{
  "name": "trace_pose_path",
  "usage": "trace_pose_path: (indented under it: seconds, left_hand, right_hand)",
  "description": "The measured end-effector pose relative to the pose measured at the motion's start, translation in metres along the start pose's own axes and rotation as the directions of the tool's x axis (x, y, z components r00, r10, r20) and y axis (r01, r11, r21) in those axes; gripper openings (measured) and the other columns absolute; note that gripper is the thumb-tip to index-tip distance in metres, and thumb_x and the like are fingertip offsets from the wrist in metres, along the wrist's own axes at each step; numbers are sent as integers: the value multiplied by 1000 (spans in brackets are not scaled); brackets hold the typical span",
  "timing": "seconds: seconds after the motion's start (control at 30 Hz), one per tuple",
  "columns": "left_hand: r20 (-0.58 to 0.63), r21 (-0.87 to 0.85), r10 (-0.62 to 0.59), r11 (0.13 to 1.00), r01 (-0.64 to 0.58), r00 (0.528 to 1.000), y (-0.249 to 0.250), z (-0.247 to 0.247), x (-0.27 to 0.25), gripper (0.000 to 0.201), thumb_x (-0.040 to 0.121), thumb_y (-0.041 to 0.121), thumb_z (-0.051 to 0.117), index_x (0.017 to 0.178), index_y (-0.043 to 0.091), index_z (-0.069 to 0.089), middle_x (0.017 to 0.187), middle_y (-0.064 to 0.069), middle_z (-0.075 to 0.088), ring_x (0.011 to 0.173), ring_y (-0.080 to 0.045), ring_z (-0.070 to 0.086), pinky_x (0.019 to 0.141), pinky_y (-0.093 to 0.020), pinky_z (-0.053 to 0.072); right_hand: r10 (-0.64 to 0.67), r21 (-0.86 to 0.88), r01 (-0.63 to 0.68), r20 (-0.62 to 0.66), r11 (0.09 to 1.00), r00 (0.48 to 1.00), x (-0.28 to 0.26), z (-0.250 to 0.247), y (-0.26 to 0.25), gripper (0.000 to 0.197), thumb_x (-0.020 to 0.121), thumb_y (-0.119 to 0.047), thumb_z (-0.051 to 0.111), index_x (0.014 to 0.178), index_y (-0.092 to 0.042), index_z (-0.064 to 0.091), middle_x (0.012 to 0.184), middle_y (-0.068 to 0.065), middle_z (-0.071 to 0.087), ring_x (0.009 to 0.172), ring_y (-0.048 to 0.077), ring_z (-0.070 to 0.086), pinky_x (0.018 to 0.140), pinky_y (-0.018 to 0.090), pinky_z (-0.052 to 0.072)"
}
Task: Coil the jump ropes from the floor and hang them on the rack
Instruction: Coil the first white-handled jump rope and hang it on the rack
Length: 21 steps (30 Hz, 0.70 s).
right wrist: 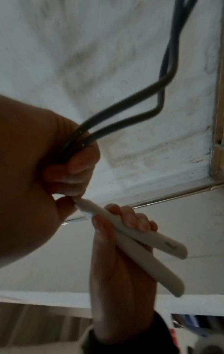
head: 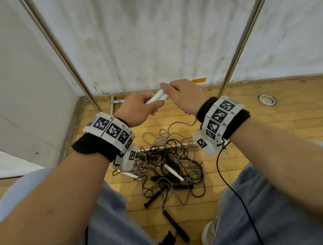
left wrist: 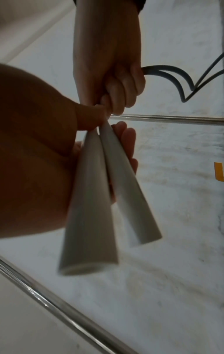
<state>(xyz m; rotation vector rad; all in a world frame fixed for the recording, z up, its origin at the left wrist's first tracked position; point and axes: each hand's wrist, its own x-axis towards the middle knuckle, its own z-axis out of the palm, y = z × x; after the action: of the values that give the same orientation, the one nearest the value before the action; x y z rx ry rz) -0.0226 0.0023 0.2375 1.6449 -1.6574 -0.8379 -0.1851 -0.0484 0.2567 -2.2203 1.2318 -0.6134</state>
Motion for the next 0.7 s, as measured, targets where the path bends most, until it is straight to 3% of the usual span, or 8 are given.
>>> trace_pose_path:
  seconds: [0.1,0.2,0.33,0.43,0.53,0.6,0.7]
  left_hand:
    - [29,17,33,999,-34,999,3,-3,-8,15,90,33,64,84,19,67,64,6,64,48,-3,46,44,-12,35]
    - [63,15,27,999,-28,998,5,-9,-14,10,90,33,64,82,28,64,64,8,65,57,-10,53,50,-19,43]
    - [-17,24,44,999,-44,999,6,-9,-20,5,94,28,57,96,24,57,75,4,65,70,-18,63,67,-39,52]
    - [-109,141,126,984,-111,986,9,-6,-22,22,94,31,56,114,24,49,77,8,60,63,-14,60,56,-34,51]
    - [-173,210,175,968,-138,969,16,-9,-21,38,87,36,66,118,24,48,78,16,53,59,-5,54,51,-24,42]
    - [-152,196,145,974,-114,978,20,-9,-17,26,85,35,69,102,25,53,71,13,54,53,-5,52,48,-23,39]
    - [-63,45,65,997,-62,996,24,-8,-12,14,89,27,65,81,24,55,51,10,59,39,-3,50,40,-15,38]
  right_hand:
    - [76,301,-110,123,947,989,1,-5,-2,44,96,-41,47,65,-10,49,44,-5,29,34,9,27,41,21,28]
    - [175,685,-213,126,697,977,0,-17,-10,41,95,-40,50,62,-17,43,42,-9,26,36,11,22,40,21,24]
    - [249,861,-171,53,479,967,2,-32,-12,44,95,-42,50,60,-20,37,46,-8,22,39,10,18,40,21,23]
    - [211,909,-173,98,379,973,1,-35,-6,39,96,-35,48,62,-19,42,51,-7,22,43,10,17,42,22,21]
    - [206,915,-174,103,363,973,4,-38,2,32,98,-30,45,68,-18,42,52,-7,24,44,8,18,43,20,20]
    - [224,903,-157,70,399,972,7,-38,7,34,98,-32,45,68,-18,41,52,-7,22,44,8,18,42,20,20]
    - [280,890,-138,12,435,960,8,-31,14,37,97,-38,48,65,-18,44,52,-6,25,43,10,20,43,22,22]
